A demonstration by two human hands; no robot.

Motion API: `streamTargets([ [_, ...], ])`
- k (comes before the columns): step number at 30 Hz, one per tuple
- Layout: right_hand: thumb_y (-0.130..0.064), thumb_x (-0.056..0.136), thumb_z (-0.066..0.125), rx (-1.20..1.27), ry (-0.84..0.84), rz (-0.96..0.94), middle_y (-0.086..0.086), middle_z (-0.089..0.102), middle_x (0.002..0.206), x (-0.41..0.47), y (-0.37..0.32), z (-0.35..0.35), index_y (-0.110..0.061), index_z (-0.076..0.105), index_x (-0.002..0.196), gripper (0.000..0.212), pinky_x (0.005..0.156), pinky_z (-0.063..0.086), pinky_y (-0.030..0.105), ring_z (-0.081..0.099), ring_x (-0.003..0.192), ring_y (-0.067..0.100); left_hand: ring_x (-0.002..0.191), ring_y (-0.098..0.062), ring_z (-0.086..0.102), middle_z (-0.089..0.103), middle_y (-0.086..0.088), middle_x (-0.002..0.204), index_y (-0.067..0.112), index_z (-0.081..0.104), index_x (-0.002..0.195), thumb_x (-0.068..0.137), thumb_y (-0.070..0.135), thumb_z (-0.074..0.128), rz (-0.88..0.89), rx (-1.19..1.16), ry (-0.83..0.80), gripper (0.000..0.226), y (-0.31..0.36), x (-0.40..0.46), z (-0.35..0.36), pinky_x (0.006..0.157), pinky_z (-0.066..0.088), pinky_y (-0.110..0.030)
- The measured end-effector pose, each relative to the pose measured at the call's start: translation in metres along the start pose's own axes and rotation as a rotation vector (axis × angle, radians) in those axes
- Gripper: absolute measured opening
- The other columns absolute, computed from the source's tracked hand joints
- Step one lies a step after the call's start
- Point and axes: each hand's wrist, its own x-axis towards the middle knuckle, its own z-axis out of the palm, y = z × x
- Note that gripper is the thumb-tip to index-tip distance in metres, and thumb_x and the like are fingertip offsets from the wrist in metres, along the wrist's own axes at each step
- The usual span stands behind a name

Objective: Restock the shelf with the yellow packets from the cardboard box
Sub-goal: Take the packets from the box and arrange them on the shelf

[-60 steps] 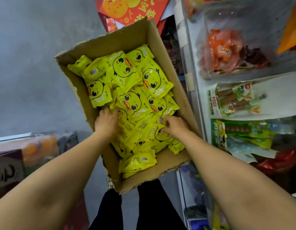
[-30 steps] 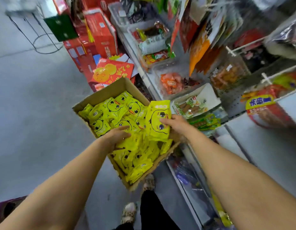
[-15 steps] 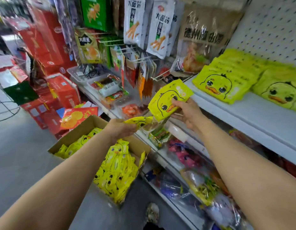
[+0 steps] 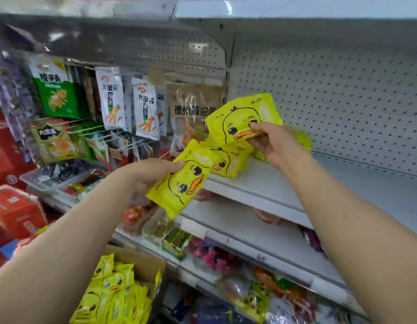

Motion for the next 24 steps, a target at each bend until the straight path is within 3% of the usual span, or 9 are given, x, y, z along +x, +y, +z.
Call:
streamTargets([
  [3, 0.001, 0.083, 0.070, 0.049, 0.049, -0.024, 0.011, 0.067, 0.075, 0.003, -0.018, -0.034, 0.002, 0.061, 0.099, 0.018, 0.050, 0.057, 0.027, 0.070, 0.057, 0.018, 0.074, -0.025, 0.074, 0.075, -0.014, 0.092, 0.004, 0.063, 0.114, 0.100, 0.035, 0.049, -0.003, 0.027, -0.084, 0.037, 0.035, 0.019, 0.026, 0.060, 0.061, -0.037],
  [6, -0.008, 0.092, 0.063, 0.120, 0.085, 0.002, 0.011, 0.069, 0.075, 0.004, -0.030, -0.066, -0.005, 0.062, 0.090, 0.005, 0.053, 0.059, 0.032, 0.071, 0.063, 0.023, 0.084, -0.029, 0.073, 0.073, -0.017, 0.103, 0.003, 0.062, 0.120, 0.092, 0.038, 0.061, -0.011, 0.166, -0.187, 0.045, 0.063, 0.032, 0.055, 0.065, 0.060, -0.040],
  [10, -0.025, 0.097, 0.062, 0.205, 0.145, -0.025, 0.013, 0.072, 0.088, 0.009, -0.040, -0.106, -0.006, 0.062, 0.100, 0.020, 0.059, 0.062, 0.039, 0.073, 0.076, 0.028, 0.076, -0.023, 0.074, 0.075, -0.012, 0.096, 0.007, 0.066, 0.110, 0.091, 0.011, 0.061, 0.013, 0.203, -0.372, 0.020, 0.093, 0.042, 0.103, 0.059, 0.059, -0.034],
  [12, -0.016, 0.096, 0.063, 0.241, 0.172, -0.050, 0.016, 0.072, 0.094, 0.011, -0.046, -0.127, -0.003, 0.061, 0.108, 0.018, 0.056, 0.060, 0.038, 0.074, 0.073, 0.030, 0.082, -0.025, 0.073, 0.075, -0.012, 0.098, 0.004, 0.066, 0.110, 0.086, 0.007, 0.068, 0.032, 0.304, -0.393, 0.025, 0.104, 0.055, 0.124, 0.068, 0.061, -0.037],
  [15, 0.002, 0.093, 0.061, 0.230, 0.216, -0.072, 0.020, 0.070, 0.100, 0.017, -0.051, -0.155, 0.002, 0.057, 0.114, 0.022, 0.059, 0.060, 0.039, 0.074, 0.075, 0.033, 0.108, -0.033, 0.066, 0.070, -0.015, 0.114, 0.004, 0.064, 0.116, 0.063, 0.024, 0.090, 0.086, 0.603, -0.335, 0.062, 0.119, 0.085, 0.147, 0.097, 0.050, -0.049],
  [18, 0.013, 0.087, 0.059, 0.156, 0.252, -0.066, 0.027, 0.067, 0.113, 0.024, -0.055, -0.177, 0.011, 0.052, 0.125, 0.039, 0.064, 0.060, 0.042, 0.073, 0.088, 0.038, 0.127, -0.030, 0.052, 0.055, -0.005, 0.139, 0.013, 0.054, 0.135, 0.057, 0.038, 0.092, 0.172, 0.867, -0.273, 0.090, 0.134, 0.115, 0.169, 0.105, 0.043, -0.043],
  [20, 0.019, 0.084, 0.055, 0.140, 0.251, -0.048, 0.032, 0.063, 0.120, 0.030, -0.054, -0.191, 0.015, 0.048, 0.129, 0.046, 0.066, 0.060, 0.042, 0.071, 0.092, 0.042, 0.131, -0.026, 0.046, 0.049, 0.002, 0.143, 0.019, 0.051, 0.139, 0.068, 0.035, 0.087, 0.239, 0.988, -0.236, 0.081, 0.145, 0.132, 0.181, 0.099, 0.041, -0.033],
  [24, 0.020, 0.082, 0.052, 0.093, 0.203, -0.027, 0.028, 0.065, 0.120, 0.042, -0.055, -0.212, 0.005, 0.059, 0.117, 0.039, 0.067, 0.060, 0.039, 0.072, 0.091, 0.037, 0.128, -0.024, 0.048, 0.052, 0.000, 0.140, 0.019, 0.054, 0.136, 0.072, 0.033, 0.085, 0.343, 1.154, -0.202, 0.073, 0.159, 0.166, 0.201, 0.106, 0.042, -0.039],
])
